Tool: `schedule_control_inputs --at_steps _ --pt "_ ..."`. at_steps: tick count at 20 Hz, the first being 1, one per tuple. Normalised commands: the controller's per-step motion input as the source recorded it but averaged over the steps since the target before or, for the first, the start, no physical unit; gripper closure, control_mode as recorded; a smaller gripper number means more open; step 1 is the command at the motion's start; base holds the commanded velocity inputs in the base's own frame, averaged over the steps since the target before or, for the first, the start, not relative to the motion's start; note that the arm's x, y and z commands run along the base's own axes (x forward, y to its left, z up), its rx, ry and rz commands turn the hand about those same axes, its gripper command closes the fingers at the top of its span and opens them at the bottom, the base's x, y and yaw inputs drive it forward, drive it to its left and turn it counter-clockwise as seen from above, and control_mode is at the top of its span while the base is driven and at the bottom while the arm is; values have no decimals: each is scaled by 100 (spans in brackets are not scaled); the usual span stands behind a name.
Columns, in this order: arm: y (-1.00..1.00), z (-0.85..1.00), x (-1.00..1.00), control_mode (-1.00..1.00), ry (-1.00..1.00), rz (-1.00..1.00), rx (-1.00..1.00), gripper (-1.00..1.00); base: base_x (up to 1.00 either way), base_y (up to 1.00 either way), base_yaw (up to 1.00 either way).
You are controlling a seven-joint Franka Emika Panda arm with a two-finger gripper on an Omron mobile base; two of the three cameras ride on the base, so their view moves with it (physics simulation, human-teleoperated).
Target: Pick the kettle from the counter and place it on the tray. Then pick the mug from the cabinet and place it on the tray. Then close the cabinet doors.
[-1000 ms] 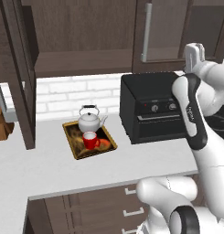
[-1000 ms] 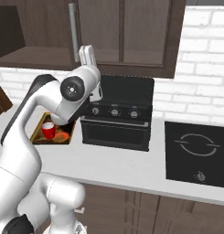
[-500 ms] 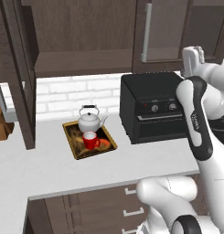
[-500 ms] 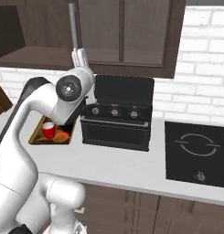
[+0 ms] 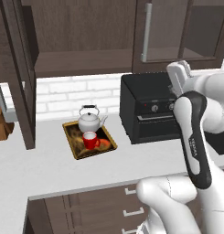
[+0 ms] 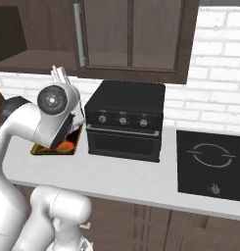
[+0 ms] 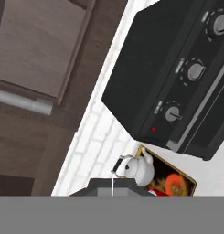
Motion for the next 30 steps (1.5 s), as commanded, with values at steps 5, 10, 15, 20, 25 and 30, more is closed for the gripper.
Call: schedule_control_inputs --at_steps 5,10,15,20,25,30 --pt "57 -43 -11 -100 14 11 -12 100 0 0 0" --pt "63 -61 0 -100 2 5 -11 100 0 0 0" --pt "38 -37 0 -100 2 3 -19 100 0 0 0" --pt "42 -35 0 -100 5 5 -26 100 0 0 0" --pt "38 -46 0 -100 -1 2 -24 100 0 0 0" --pt "38 -18 0 -100 -2 7 -25 100 0 0 0"
